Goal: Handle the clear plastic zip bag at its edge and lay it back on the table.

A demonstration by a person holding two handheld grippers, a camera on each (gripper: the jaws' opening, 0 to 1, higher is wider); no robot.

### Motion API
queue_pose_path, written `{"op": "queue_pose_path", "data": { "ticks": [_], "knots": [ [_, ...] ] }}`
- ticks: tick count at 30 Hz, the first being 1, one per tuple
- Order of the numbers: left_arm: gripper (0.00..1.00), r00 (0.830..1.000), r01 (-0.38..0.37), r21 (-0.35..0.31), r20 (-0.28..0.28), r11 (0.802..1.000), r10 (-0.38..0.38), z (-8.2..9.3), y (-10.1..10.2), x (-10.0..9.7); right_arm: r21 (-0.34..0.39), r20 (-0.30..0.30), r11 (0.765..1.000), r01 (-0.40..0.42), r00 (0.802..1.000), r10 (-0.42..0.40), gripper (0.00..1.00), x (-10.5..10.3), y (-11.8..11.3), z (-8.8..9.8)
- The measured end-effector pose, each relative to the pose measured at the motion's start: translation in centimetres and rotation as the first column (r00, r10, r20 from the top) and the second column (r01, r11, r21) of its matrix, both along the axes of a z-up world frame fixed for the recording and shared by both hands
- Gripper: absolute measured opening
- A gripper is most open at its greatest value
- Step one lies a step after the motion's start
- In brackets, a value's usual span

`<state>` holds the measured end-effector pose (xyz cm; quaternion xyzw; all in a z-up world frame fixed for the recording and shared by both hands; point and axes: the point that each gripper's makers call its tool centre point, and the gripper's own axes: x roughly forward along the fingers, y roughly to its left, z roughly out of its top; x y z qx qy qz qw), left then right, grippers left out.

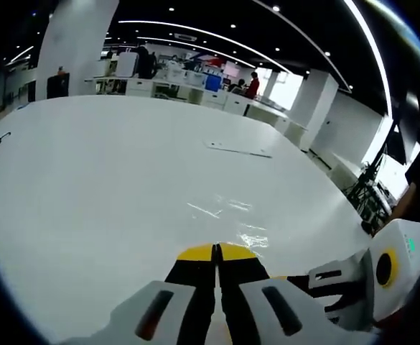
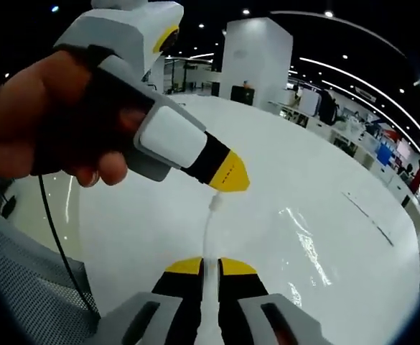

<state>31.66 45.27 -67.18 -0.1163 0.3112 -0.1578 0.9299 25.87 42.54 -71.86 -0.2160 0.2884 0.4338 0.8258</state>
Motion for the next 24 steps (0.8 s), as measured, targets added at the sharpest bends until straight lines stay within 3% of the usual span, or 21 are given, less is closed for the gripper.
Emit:
{"op": "queue_pose_path", "data": {
  "ticks": [11, 19, 24],
  "knots": [
    [0.01, 1.000, 0.013, 0.015, 0.004, 1.000, -0.013, -0.3, 0.3, -0.4, -0.037, 0.028, 0.998, -0.053, 0.998, 0.054, 0.00, 0.3, -0.7, 0.1],
    [0.07, 0.997, 0.078, 0.069, 0.008, 0.995, -0.079, -0.1, 0.2, -2.0, -0.064, 0.039, 0.995, -0.073, 0.996, 0.075, 0.00, 0.6, -1.4, 0.0],
    [0.09, 0.986, 0.160, 0.143, 0.021, 0.977, -0.165, -0.2, 0.1, -2.2, -0.081, 0.040, 0.993, -0.085, 0.995, 0.088, 0.00, 0.9, -2.1, -0.1]
  ]
}}
